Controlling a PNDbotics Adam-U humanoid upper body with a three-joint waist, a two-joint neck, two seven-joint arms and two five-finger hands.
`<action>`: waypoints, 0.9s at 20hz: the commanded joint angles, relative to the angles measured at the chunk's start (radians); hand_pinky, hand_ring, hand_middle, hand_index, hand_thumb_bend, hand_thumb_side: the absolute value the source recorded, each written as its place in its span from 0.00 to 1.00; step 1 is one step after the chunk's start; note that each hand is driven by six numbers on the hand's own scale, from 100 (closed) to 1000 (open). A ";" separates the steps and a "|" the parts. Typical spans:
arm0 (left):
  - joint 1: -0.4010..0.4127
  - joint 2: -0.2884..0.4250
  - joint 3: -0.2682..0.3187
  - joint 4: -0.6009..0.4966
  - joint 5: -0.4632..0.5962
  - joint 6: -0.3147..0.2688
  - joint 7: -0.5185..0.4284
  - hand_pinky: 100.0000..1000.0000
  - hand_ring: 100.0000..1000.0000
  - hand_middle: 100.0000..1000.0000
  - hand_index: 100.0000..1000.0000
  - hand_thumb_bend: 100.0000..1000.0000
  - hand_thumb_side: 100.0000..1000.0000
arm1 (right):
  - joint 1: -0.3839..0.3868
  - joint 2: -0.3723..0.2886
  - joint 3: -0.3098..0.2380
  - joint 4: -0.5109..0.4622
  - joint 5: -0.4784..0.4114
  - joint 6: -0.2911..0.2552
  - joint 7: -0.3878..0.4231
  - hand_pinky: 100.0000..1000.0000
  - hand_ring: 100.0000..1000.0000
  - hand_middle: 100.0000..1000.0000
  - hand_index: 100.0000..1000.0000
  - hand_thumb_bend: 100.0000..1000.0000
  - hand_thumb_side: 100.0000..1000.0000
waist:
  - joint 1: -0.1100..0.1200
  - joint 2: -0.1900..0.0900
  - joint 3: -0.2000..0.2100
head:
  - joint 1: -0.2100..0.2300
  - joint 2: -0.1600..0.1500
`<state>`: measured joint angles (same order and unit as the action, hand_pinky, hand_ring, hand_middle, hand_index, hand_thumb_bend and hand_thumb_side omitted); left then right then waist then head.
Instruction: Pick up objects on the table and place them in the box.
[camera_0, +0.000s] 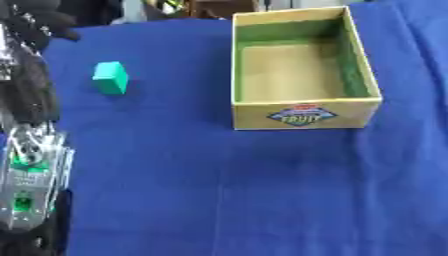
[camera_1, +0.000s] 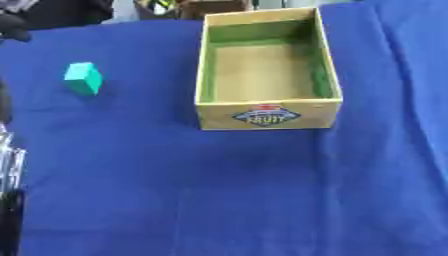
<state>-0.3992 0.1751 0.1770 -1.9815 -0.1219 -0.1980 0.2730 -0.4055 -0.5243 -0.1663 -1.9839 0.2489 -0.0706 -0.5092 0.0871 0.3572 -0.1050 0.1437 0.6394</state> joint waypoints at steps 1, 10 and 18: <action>-0.013 0.014 0.004 -0.018 0.001 -0.001 -0.003 0.43 0.50 0.52 0.77 0.00 1.00 | -0.013 -0.019 -0.009 -0.016 -0.006 -0.002 0.004 0.69 0.73 0.71 0.73 0.00 0.91 | -0.004 -0.016 -0.001 | -0.002 -0.015; -0.010 0.014 0.005 -0.018 0.001 0.002 -0.002 0.43 0.49 0.51 0.77 0.00 1.00 | -0.011 -0.016 -0.009 -0.016 -0.006 -0.001 0.006 0.69 0.74 0.71 0.73 0.00 0.91 | -0.004 -0.017 -0.001 | -0.007 -0.030; -0.009 0.155 0.027 -0.018 -0.022 0.049 0.007 0.43 0.50 0.53 0.78 0.00 1.00 | -0.008 -0.021 -0.009 -0.016 -0.006 0.000 0.008 0.69 0.74 0.71 0.73 0.00 0.90 | 0.000 -0.018 -0.002 | -0.023 -0.018</action>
<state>-0.3988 0.2725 0.1888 -1.9815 -0.1353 -0.1618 0.2779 -0.4050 -0.5242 -0.1663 -1.9839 0.2485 -0.0702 -0.5026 0.0917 0.3572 -0.1058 0.1244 0.6228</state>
